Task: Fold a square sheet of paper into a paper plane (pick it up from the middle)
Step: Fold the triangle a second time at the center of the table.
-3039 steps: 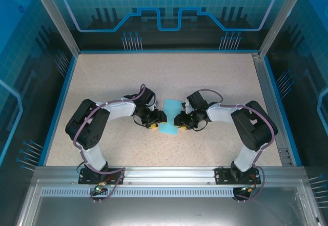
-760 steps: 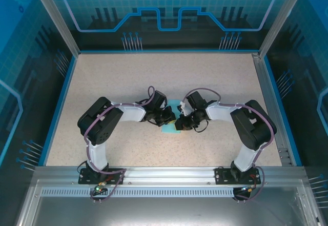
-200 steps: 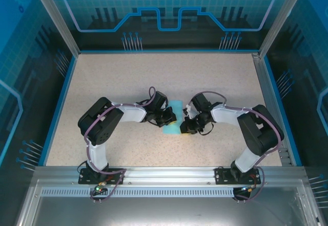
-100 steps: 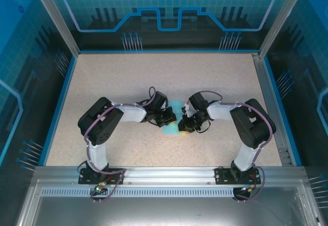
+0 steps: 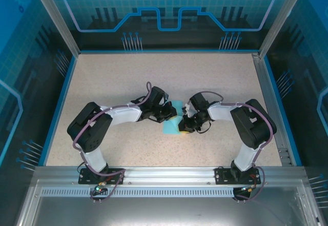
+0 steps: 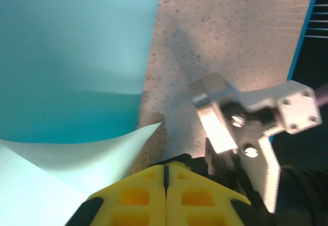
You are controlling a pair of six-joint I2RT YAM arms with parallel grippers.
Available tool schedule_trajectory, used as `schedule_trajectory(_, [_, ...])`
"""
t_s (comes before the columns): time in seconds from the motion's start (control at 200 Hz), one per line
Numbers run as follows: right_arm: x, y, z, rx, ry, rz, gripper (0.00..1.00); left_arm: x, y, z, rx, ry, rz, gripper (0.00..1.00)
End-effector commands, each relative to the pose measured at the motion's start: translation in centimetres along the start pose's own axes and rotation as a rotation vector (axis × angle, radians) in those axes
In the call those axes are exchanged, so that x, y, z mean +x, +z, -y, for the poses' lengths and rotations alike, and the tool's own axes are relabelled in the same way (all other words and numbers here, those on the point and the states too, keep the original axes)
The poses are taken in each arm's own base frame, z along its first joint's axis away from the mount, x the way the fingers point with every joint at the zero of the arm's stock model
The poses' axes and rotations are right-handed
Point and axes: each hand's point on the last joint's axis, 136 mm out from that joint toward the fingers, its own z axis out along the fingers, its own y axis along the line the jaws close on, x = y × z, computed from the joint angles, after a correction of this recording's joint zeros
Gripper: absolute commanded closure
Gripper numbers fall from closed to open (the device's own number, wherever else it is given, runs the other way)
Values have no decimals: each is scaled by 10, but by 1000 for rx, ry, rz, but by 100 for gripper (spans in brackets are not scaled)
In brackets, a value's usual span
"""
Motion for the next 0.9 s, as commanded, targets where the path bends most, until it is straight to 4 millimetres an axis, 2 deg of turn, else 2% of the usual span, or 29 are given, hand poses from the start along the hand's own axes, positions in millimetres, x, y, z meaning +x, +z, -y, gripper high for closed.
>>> schedule_trajectory(0.0, [17,8,34,111,84,-41,91,14,2,-12,-22,-35,-27,98])
schedule_trajectory(0.16, [18,9,36,114,86,-43,91,25,17,-13,-33,-29,-54,99])
schedule_trajectory(0.3, [18,9,36,116,89,-44,91,27,26,-28,-73,-51,-56,100])
schedule_trajectory(0.67, [18,11,39,123,98,-48,91,25,29,-48,-101,-47,-17,100])
schedule_trajectory(0.895, [20,12,46,151,110,-59,95,19,33,-51,-97,-18,16,99])
